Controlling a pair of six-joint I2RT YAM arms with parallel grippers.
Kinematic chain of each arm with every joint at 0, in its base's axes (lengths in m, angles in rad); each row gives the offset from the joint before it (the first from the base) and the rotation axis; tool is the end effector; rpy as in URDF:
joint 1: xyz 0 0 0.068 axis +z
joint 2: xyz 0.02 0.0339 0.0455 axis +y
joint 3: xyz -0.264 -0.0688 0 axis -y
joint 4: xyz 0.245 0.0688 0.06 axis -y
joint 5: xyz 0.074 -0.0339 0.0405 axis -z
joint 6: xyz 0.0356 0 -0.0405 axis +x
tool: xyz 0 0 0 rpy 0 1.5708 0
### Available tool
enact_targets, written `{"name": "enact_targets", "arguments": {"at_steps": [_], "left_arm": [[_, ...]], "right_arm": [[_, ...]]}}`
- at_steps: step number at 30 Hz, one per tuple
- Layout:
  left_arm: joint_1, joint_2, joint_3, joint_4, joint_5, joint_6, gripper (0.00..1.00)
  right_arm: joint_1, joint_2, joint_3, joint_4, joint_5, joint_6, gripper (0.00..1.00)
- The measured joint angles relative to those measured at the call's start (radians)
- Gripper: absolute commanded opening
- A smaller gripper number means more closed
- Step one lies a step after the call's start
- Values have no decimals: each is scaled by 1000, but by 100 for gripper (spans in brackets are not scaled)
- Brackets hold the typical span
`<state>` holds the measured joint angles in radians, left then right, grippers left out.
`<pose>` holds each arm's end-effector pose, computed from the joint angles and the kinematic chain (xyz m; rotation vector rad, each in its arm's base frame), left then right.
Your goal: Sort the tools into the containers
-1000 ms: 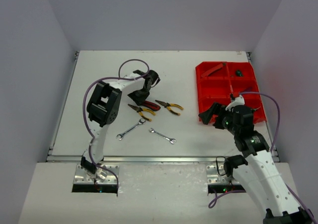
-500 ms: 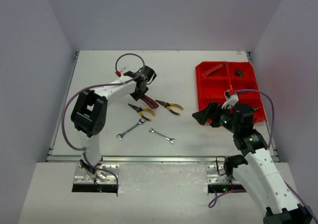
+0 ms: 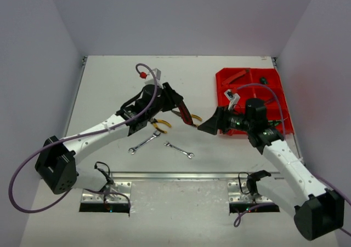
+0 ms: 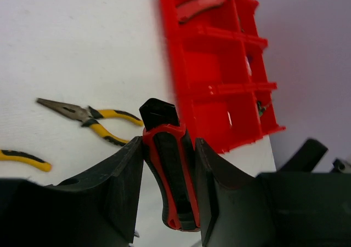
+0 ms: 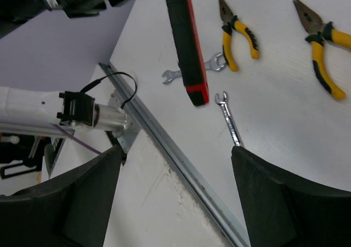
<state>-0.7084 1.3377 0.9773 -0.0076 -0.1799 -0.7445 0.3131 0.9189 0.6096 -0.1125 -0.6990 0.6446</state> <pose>0.2404 -0.1976 0.3009 -0.1608 2.0094 -0.7814 0.1869 0.0846 0.2645 -0.1403 2.1246 1.2884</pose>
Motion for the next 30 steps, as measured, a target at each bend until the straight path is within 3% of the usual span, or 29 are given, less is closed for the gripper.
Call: {"name": "enact_targets", "arguments": {"at_steps": [4,10,14,15,18,20,21,22,24,27,29,30], "left_arm": [[-77,-10,0,33,91,47,0],[-131,-12,1,33,179,72,0],[-137,-12,6,11,183,74,0],[-137,-12,6,7,183,74,0],[-137,-12,6,-4,172,72,0],[-137,-12,6,-16,163,71,0],[-136,-12,6,-24,159,71,0],[-136,-12,7,-32,155,71,0],[-137,-12,16,-45,157,67,0],[-137,-12,37,-49,161,66,0],[-137,-12,52,-62,157,71,9],[-137,-12,59,-72,153,73,27]], "right_arm": [[107,65,79,8,36,-33,68],[157,85,94,5,120,-58,60],[168,106,125,-21,186,-90,17],[168,108,128,-19,192,-92,13],[176,115,129,-14,204,-95,16],[182,130,129,-5,204,-91,27],[184,140,129,2,202,-88,39],[187,150,128,7,198,-80,41],[195,169,125,24,179,-66,29],[209,194,124,46,164,-47,2],[213,201,124,57,173,-37,0],[213,203,124,62,175,-31,0]]}}
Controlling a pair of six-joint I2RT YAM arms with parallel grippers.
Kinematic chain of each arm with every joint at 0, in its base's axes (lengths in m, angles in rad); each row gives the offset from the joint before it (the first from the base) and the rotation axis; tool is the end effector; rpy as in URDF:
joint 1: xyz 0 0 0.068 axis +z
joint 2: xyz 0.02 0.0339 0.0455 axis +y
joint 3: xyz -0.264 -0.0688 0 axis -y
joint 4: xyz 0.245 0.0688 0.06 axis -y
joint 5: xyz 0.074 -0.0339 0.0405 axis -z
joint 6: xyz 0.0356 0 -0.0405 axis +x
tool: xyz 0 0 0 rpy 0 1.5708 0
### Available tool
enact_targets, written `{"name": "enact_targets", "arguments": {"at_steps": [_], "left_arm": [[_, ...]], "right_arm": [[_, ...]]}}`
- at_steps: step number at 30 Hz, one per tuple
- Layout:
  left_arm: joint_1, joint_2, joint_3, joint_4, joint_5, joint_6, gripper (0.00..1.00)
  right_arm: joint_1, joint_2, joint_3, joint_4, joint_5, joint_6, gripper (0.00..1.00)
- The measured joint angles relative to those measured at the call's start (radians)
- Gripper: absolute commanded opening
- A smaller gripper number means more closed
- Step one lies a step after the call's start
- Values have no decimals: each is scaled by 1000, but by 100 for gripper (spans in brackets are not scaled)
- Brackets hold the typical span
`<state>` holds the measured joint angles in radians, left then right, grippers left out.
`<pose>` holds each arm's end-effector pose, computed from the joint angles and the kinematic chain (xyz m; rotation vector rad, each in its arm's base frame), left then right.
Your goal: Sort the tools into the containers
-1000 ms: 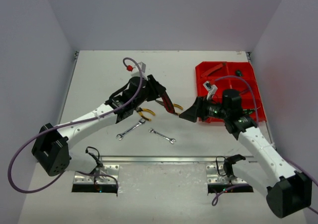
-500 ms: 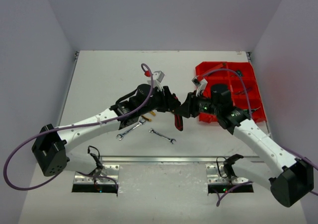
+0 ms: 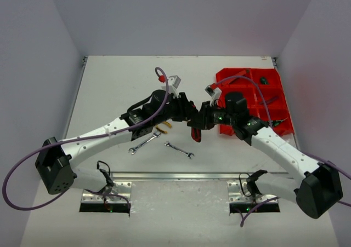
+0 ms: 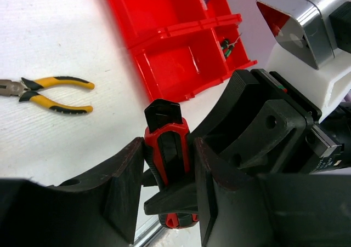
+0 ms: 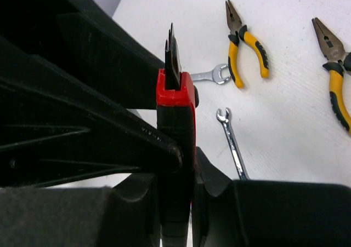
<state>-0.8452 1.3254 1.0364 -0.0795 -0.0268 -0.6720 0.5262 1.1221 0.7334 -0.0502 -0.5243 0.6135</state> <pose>0.2064 -0.2313 0.3178 0.1600 2.0626 -0.9559 0.2071 0.1409 0.2695 -0.2717 2.1587 1.2196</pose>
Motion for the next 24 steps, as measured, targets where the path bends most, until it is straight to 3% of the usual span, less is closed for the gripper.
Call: {"name": "enact_targets", "arguments": {"at_steps": [1,2,3,9,15,20,24], "left_arm": [[0,0,6,-11,-7,1,65],[-1,0,14,-25,-17,2,96],[-3,0,23,-42,-36,4,100],[9,-57,137,-297,-322,-7,100],[121,-307,165,-514,-569,4,100],[130,-577,75,-558,-601,108,100],[130,-614,-43,-526,-540,174,100]], "right_arm": [[1,0,-1,5,4,7,0],[2,0,-4,14,10,13,0],[3,0,-6,20,18,19,0],[-27,-9,-18,22,111,45,0],[-253,46,3,11,184,122,0],[-455,275,188,0,412,208,0],[-509,466,390,-39,565,273,0]]}}
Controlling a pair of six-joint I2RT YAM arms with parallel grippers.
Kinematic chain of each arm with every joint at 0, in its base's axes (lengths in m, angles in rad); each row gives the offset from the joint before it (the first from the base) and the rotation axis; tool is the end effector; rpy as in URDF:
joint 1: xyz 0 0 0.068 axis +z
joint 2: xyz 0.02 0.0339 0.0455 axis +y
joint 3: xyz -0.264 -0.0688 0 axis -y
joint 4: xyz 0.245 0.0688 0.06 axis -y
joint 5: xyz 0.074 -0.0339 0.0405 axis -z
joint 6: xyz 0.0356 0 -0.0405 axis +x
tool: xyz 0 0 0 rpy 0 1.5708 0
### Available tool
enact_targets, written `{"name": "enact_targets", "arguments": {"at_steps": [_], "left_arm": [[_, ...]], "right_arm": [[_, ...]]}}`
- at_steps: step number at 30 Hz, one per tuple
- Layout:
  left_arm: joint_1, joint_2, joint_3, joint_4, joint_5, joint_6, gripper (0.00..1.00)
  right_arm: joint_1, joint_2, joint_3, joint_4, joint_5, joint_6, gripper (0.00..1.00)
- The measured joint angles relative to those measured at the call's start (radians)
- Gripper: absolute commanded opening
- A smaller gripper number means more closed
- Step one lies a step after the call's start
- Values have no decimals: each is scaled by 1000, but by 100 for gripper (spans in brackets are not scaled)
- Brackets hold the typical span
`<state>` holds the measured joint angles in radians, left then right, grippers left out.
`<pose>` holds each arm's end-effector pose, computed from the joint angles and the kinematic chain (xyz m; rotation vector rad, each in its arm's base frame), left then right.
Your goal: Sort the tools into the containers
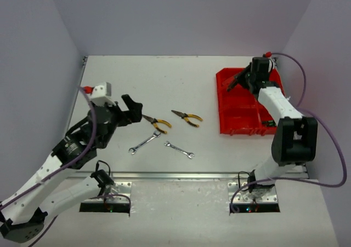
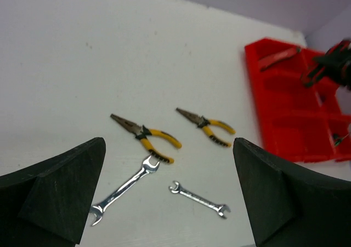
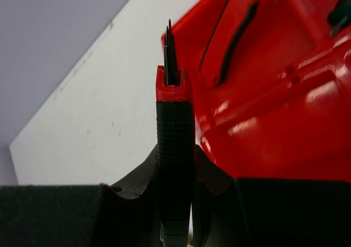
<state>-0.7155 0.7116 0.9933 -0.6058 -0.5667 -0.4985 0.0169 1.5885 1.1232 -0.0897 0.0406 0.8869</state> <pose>0.1162 -0.0757 0.3785 -0.1812 1.8452 -0.3102 0.3636 0.0047 0.2634 0.9344 1.9528 0.4866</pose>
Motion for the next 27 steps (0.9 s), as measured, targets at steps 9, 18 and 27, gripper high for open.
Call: {"name": "enact_targets", "arguments": {"at_steps": [9,18,27], "left_arm": [[0,108,-234,-4,151,76,100],[0,51,-234,35,157,90,100],[0,44,-234,36,148,90,100]], "right_arm": [[-14,392,426,-59,277,59,0],[-14,487,453,-40,351,60,24],[-14,473,365,44,299,30,80]]}}
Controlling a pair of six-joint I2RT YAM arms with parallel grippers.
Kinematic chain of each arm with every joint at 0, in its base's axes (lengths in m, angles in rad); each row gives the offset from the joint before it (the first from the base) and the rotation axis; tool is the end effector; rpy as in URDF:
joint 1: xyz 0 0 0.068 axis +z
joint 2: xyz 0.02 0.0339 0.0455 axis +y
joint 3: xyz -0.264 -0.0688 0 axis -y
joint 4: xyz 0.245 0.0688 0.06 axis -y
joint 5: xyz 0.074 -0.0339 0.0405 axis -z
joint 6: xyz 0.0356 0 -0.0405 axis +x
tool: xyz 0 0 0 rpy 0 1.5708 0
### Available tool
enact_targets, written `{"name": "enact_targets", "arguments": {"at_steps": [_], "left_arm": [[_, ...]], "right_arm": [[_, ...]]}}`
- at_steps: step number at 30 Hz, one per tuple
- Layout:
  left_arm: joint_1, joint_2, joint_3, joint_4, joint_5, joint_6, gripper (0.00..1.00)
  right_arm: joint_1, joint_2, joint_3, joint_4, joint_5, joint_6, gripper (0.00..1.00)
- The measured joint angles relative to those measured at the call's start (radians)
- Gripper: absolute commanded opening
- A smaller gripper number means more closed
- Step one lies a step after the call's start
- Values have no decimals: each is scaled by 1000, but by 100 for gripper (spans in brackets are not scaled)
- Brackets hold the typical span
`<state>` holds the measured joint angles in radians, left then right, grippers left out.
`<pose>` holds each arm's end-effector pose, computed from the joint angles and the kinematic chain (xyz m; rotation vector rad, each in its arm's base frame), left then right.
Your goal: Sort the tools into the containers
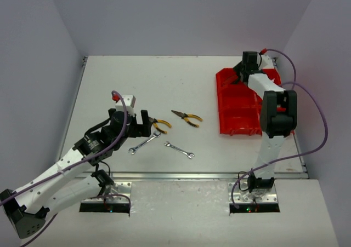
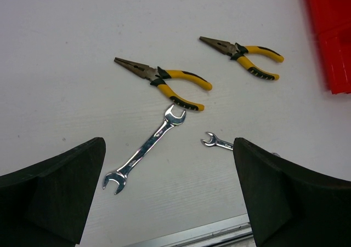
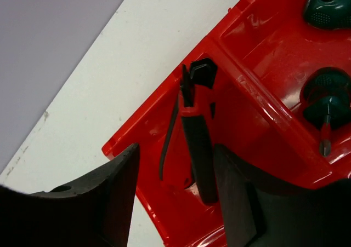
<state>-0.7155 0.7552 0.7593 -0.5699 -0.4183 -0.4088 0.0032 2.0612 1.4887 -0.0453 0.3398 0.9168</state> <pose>0.1321 -0.0957 0.2983 0.0778 2.0899 -0.2354 0.4705 -0.0104 0.2018 1.1163 1.8409 0.1618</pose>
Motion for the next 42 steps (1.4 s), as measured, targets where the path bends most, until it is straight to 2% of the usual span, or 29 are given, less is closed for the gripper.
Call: {"name": "enact_targets", "arguments": {"at_steps": [3,7,11,15,18,21,25,27,31,35,42], "left_arm": [[0,-5,0,-1,-3,-1,100],[0,-18,0,-2,-34,-16,100],[0,-23,0,-10,-93,-34,100],[0,-26,0,-23,-146,-48,100],[0,-38,0,-33,-175,-57,100],[0,-51,0,-41,-196,-67,100],[0,-60,0,-44,-212,-71,100],[0,-61,0,-46,-212,-71,100],[0,-64,0,-48,-212,-71,100],[0,-67,0,-49,-211,-71,100],[0,-74,0,-48,-206,-71,100]], "right_arm": [[0,-9,1,-7,-33,-20,99],[0,-90,-1,-40,-140,-63,99],[31,-245,-14,-48,-251,-156,99],[138,-407,-43,-51,-368,-293,99],[240,-458,-63,-75,-479,-398,99],[340,-471,-122,-128,-545,-532,88],[441,-451,-225,-239,-538,-686,62],[477,-402,-235,-301,-522,-747,54],[513,-280,-213,-392,-477,-823,52],[555,-193,-201,-450,-414,-871,45],[637,-76,-166,-465,-335,-910,40]]}}
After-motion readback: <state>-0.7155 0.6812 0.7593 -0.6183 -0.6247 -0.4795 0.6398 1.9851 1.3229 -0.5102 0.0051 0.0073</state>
